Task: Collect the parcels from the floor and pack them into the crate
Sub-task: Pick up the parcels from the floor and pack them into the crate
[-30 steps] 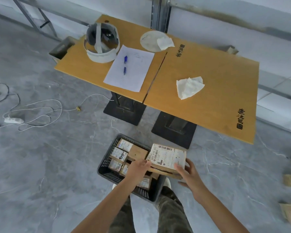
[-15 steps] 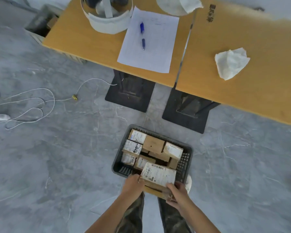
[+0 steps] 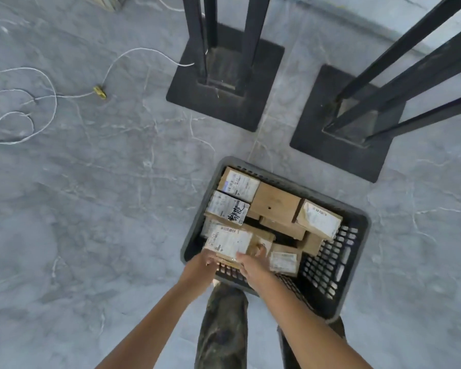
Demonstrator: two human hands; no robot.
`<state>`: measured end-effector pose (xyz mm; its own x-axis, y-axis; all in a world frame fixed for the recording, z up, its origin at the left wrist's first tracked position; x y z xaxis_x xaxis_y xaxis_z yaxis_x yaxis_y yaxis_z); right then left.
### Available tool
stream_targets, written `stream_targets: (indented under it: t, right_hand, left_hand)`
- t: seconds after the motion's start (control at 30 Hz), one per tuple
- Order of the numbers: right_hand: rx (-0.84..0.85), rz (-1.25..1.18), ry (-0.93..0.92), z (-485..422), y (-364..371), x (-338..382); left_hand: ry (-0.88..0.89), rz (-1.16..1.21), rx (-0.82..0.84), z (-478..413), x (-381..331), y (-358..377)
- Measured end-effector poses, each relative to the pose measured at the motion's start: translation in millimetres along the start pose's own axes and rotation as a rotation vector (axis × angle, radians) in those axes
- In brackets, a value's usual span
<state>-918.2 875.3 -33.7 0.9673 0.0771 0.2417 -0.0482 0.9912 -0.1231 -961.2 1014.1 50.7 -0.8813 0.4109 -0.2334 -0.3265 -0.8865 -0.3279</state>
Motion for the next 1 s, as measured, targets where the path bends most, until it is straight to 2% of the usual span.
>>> stream_targets:
  t: [0.2,0.3,0.4,0.47,0.53,0.63,0.7,0.83,1.0]
  right_hand:
    - [-0.08,-0.086,0.026,-74.2,33.9,-50.1]
    - [-0.046,0.092,-0.055,-94.5,41.5,-61.9]
    - [0.088,0.318,-0.153,-99.5,43.7,-63.3]
    - [0.199,0.448,-0.128,-95.5,37.4,-60.7]
    - [0.225,0.532,-0.101,-83.5,25.7,-45.8]
    - [0.18,0.709,-0.204,-49.8,2.1,-1.7]
    - [0.163,0.719,-0.237,-16.8,-17.6,32.0]
    - [0.169,0.594,-0.338,83.2,-55.8,108.8]
    - [0.14,0.292,-0.488,244.4,-104.7,203.1]
  left_hand:
    - [-0.084,-0.022,-0.023,-54.7,43.1,5.7]
    - [-0.082,-0.03,-0.034,-73.7,52.1,8.8]
    - [-0.055,-0.063,-0.059,-83.8,51.4,8.8]
    - [-0.04,-0.056,-0.065,-83.1,48.4,9.7]
    - [-0.027,-0.037,-0.066,-73.6,42.1,6.8]
    - [-0.007,-0.04,-0.092,-46.3,23.1,-8.9]
    - [0.018,-0.043,-0.129,-20.0,3.2,-26.8]
    - [0.16,-0.039,-0.205,52.2,-57.9,-71.2]
    - [0.344,-0.031,-0.288,179.8,-156.4,-122.0]
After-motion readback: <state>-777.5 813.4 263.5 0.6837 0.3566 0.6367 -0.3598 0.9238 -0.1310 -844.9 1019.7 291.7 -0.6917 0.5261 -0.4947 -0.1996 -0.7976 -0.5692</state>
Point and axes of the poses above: each hand's wrist, its own z-axis away from the middle knuckle, its own y-axis out of the palm, x = y × z, the point moved 3 cm from there along -z, towards the middle knuckle, and after that the axes turned 9 degrees about -z, right-handed, at the moved point
